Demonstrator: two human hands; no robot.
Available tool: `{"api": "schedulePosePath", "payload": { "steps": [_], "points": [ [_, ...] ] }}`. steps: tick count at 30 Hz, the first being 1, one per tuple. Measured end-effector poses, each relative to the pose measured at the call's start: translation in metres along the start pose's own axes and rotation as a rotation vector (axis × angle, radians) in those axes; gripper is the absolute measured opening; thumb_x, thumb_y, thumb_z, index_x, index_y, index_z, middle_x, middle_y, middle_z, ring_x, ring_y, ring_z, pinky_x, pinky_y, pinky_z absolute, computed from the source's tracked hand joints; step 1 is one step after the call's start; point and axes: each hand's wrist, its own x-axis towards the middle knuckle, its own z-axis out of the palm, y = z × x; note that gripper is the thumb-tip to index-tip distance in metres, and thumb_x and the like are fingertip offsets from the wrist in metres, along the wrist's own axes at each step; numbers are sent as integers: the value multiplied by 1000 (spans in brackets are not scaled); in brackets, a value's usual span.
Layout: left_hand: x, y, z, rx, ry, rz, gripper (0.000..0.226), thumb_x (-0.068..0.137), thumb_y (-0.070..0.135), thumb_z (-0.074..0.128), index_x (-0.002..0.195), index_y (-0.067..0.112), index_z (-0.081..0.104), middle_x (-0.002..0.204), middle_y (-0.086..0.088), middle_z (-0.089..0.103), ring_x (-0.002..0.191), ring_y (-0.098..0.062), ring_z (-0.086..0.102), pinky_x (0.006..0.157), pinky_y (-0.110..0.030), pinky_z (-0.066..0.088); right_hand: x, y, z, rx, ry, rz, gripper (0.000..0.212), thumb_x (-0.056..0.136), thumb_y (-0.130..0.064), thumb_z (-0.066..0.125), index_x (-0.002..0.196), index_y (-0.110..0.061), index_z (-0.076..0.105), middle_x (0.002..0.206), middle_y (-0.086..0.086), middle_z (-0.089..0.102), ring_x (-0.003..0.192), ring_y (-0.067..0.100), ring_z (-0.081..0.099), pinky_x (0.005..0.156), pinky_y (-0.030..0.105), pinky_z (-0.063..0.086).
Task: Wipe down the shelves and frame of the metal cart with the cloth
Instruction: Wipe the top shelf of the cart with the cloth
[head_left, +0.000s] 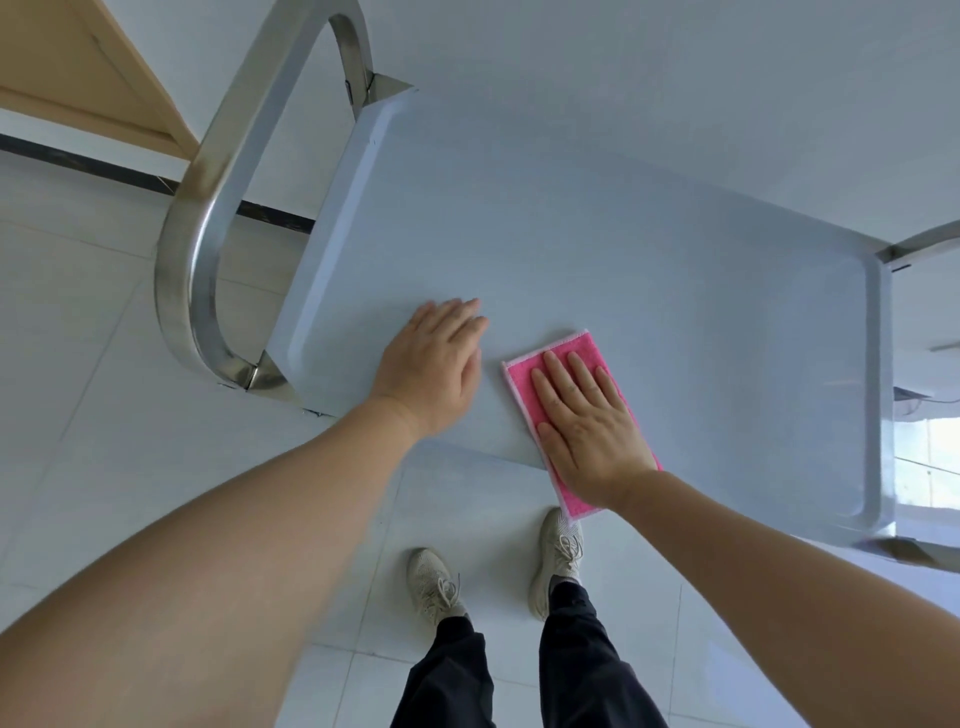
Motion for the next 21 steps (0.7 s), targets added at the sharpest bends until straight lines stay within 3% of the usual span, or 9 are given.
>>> {"api": "schedulePosePath", "payload": {
  "steps": [5,11,16,21],
  "points": [
    [-10,-50,-21,182,-62,-83,42,88,19,37,120,1,56,135,-17,51,127,-33,44,110,-47,26,0,0,0,-9,-17,8,57,94,-45,10,146,-23,-1,156,-2,0,145,23,-4,118,42,-2],
    [-12,-56,-18,132,-52,-108,50,85,24,27,120,4,56,136,-13,50,128,-32,42,110,-49,26,1,-3,-1,-35,-50,10,61,93,-45,6,148,-18,2,157,4,2,145,25,-8,118,42,-6],
    [-12,-59,-16,138,-71,-102,52,85,25,25,122,4,56,138,-13,49,129,-31,41,111,-52,24,17,-29,-6,-100,-28,-180,59,95,-42,19,147,-14,15,154,6,6,143,30,1,117,47,-1],
    [-13,-60,-14,146,-104,-102,57,86,26,21,129,5,51,143,-10,44,134,-28,36,113,-52,18,36,-27,-9,-65,-45,-269,58,95,-45,14,147,-23,3,155,-1,2,144,25,-4,117,44,-2]
  ]
}}
